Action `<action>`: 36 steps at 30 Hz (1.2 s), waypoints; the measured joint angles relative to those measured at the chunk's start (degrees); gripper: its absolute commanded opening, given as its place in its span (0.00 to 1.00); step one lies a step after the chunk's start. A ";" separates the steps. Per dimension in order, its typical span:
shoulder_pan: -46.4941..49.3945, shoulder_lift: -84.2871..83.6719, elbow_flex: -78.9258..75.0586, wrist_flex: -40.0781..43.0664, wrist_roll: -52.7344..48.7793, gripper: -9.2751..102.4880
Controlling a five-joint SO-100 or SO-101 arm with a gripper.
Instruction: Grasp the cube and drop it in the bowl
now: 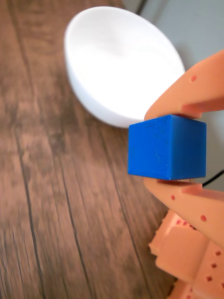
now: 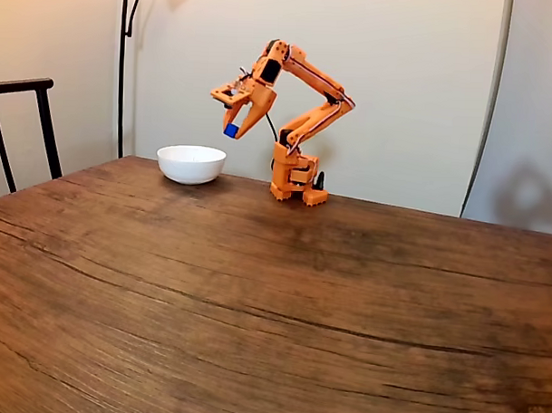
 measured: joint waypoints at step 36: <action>23.99 -36.91 1.23 -42.63 -3.87 0.38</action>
